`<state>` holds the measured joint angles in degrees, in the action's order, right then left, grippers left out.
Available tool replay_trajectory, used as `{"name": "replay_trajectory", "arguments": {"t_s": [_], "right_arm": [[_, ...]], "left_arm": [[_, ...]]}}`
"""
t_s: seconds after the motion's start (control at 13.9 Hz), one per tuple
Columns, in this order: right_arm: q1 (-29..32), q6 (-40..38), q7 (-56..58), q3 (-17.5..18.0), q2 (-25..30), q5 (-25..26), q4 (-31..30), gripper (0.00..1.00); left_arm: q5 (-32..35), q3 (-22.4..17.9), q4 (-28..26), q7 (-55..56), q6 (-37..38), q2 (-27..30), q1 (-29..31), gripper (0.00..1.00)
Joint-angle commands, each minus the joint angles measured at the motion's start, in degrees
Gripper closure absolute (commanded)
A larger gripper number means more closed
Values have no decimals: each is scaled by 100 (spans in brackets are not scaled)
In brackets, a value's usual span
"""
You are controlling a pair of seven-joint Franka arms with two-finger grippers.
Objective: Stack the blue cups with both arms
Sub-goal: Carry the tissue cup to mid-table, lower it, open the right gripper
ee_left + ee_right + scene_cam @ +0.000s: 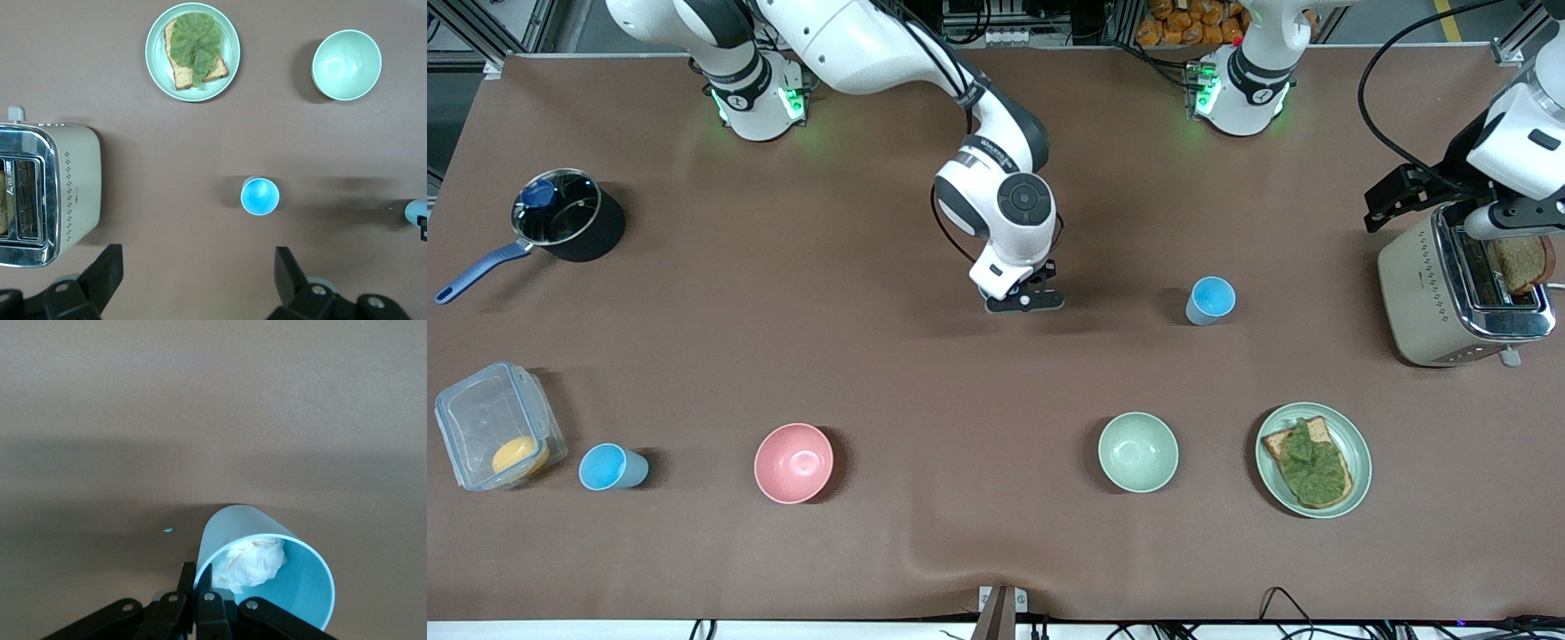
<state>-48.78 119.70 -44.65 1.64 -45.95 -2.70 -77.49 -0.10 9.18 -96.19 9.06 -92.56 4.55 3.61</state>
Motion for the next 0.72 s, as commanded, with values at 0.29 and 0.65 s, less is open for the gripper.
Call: {"name": "replay_trajectory", "arguments": {"t_s": [0.29, 0.65], "right_arm": [[-88, -218, -229, -76, 164, 358, 270, 0], [298, -1027, -325, -375, 1445, 332, -27, 0]], "left_arm": [[54, 102, 30, 105, 124, -7, -19, 0], [27, 110, 204, 113, 229, -261, -27, 0]]}}
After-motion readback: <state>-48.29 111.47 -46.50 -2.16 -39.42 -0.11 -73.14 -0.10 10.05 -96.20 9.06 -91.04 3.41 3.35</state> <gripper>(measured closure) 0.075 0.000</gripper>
